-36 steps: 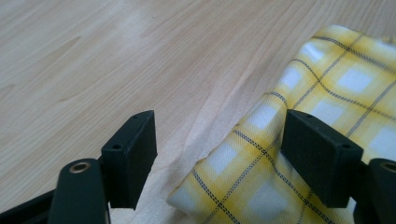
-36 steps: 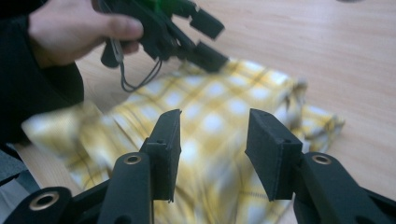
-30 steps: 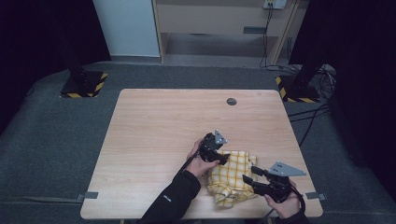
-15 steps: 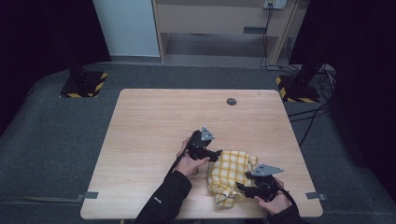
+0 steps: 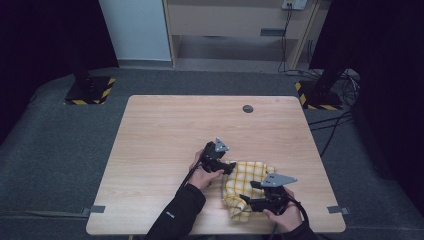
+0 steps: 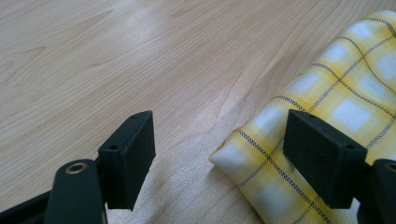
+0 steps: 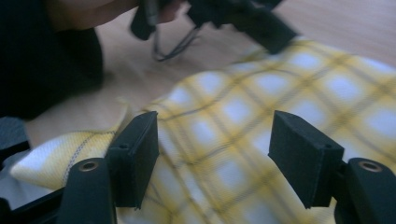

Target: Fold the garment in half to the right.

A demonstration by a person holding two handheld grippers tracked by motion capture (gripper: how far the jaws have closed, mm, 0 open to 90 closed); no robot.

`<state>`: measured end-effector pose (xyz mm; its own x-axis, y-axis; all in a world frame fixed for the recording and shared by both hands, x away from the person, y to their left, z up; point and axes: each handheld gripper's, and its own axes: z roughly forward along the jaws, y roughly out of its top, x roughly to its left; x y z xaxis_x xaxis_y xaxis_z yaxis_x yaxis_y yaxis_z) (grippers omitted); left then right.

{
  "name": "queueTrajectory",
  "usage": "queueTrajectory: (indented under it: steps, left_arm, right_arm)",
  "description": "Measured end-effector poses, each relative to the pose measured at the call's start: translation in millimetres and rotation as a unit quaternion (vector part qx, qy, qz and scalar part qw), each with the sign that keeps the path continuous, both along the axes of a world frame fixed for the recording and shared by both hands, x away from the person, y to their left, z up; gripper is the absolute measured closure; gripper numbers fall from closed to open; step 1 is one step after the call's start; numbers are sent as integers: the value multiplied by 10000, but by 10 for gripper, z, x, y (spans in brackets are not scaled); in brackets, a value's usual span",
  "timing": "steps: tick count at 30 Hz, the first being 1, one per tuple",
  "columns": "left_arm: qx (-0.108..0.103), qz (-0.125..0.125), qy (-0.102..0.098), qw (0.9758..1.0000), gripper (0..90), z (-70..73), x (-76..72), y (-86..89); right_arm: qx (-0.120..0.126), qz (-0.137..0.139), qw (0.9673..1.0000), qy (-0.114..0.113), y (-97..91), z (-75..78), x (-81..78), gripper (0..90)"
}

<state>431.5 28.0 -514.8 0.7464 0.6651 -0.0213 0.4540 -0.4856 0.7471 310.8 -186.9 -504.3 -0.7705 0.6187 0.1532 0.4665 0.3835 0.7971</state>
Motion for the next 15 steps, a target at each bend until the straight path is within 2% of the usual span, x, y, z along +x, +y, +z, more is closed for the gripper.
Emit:
queueTrajectory:
  steps: [4,8,10,13,15]
  left_arm:
    - [-5,11,27,10000,240,-3,3,6]
    - [-10,19,44,10000,229,-4,6,11]
    - [-1,24,39,10000,228,1,2,10]
    - [-22,34,32,10000,225,22,-7,22]
    - [-81,6,-15,10000,228,68,-33,56]
  right_arm:
    - [-315,276,9991,-28,119,-77,-62,327]
    - [-766,285,9966,114,94,-256,-52,327]
    - [-574,284,9979,99,39,-296,-60,329]
    - [-603,277,9978,7,19,-304,-83,329]
    - [-593,275,9978,67,10,-287,-79,324]
